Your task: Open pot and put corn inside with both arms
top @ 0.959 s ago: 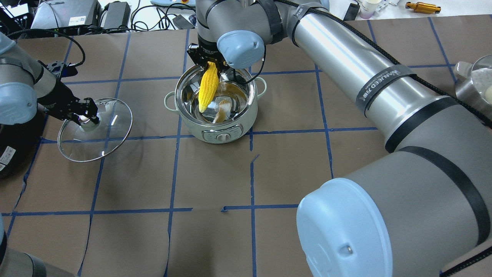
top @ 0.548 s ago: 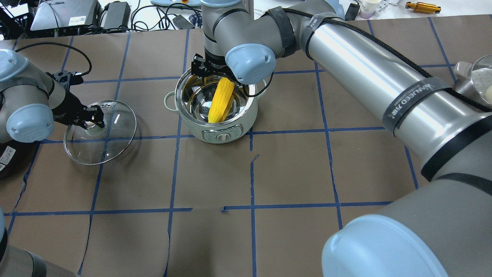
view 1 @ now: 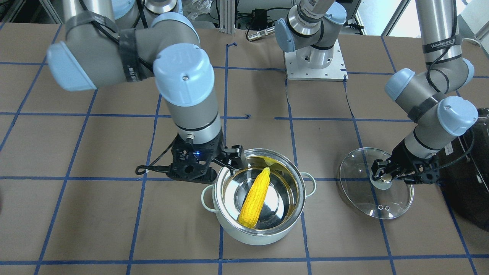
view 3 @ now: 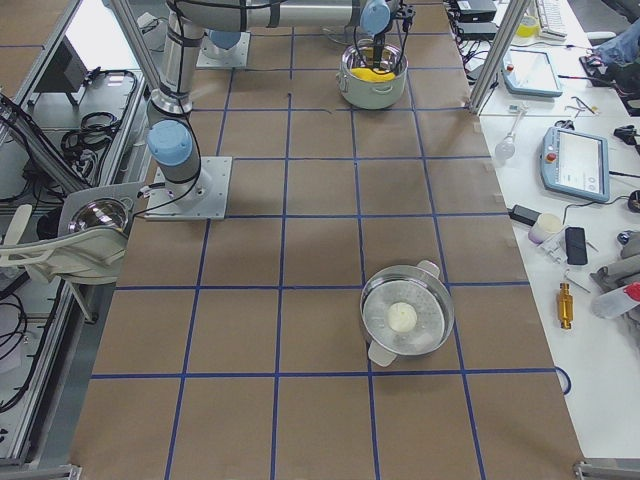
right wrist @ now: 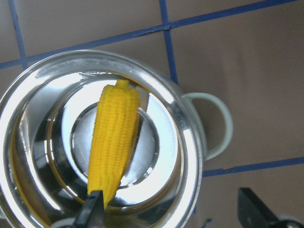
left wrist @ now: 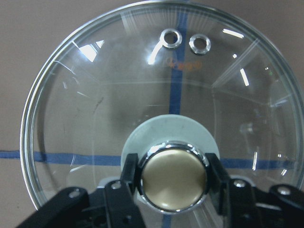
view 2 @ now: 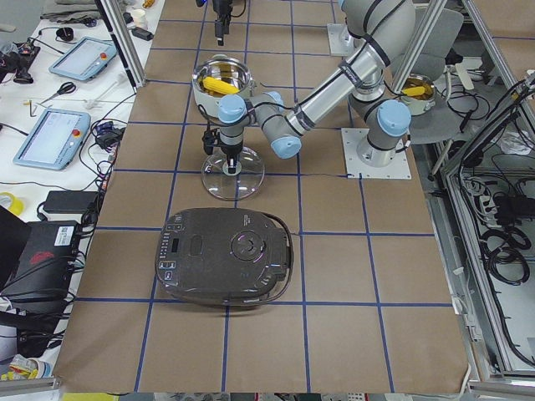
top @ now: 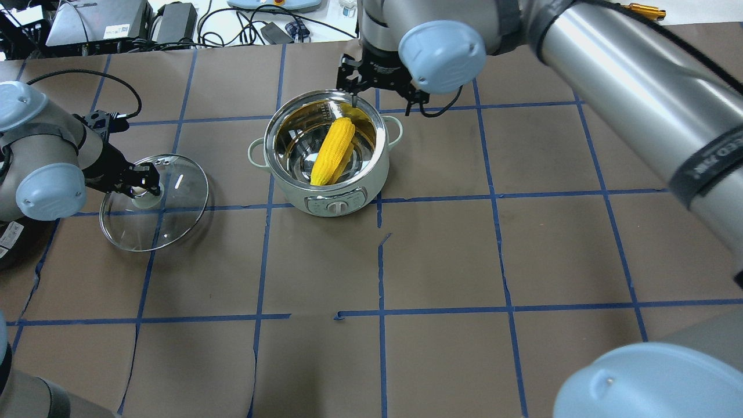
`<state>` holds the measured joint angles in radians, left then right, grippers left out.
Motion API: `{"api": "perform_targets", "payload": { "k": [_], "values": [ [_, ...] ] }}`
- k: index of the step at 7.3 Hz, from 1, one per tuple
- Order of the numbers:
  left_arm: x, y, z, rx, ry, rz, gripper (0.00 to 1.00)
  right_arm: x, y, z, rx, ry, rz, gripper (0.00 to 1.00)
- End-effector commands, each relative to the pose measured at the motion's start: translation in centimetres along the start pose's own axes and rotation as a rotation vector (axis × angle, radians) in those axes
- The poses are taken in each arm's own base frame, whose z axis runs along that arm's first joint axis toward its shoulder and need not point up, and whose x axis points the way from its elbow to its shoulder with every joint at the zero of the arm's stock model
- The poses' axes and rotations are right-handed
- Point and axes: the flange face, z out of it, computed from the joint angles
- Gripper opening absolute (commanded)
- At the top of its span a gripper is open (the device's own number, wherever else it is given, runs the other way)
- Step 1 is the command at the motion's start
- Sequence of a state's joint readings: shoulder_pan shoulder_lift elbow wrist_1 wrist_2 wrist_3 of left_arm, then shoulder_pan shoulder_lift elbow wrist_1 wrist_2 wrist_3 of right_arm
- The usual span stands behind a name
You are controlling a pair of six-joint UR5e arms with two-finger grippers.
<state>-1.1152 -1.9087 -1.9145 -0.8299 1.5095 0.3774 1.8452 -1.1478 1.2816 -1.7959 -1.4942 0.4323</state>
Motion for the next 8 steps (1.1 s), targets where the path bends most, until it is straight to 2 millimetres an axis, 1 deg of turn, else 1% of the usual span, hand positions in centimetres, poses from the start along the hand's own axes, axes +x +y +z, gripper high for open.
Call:
{"api": "perform_targets", "payload": {
  "k": [1,2,3,4,5,6,7,8],
  "values": [
    [0.0,0.0,0.1,-0.002,0.001,-0.002,0.70,8.2,1.2,-7.5,-0.049,0.048,-0.023,1.00],
    [0.0,0.1,0.0,-0.006,0.001,-0.003,0.79,12.3,1.6,-9.9,-0.071,0.124,-0.098,1.00],
    [0.1,0.0,-0.3,0.000,-0.001,-0.003,0.81,15.9,2.4,-12.4,-0.101,0.143,-0.118,1.00],
    [0.6,-0.1,-1.7,0.021,-0.012,-0.008,0.89,18.3,3.3,-14.9,-0.086,0.140,-0.114,1.00],
    [2.4,-0.4,-3.9,0.018,-0.002,0.013,0.92,19.0,3.9,-14.9,-0.113,0.146,-0.107,1.00],
    [4.8,-1.5,-8.1,-0.005,0.015,-0.013,0.92,19.1,4.4,-12.8,-0.156,0.149,-0.109,1.00],
    [8.0,-2.9,-12.8,-0.046,0.025,-0.079,0.92,19.2,5.9,-11.5,-0.173,0.145,-0.097,1.00],
    [12.4,-3.8,-17.3,-0.089,0.028,-0.090,0.91,19.3,8.0,-12.1,-0.147,0.129,-0.105,1.00]
  ]
}}
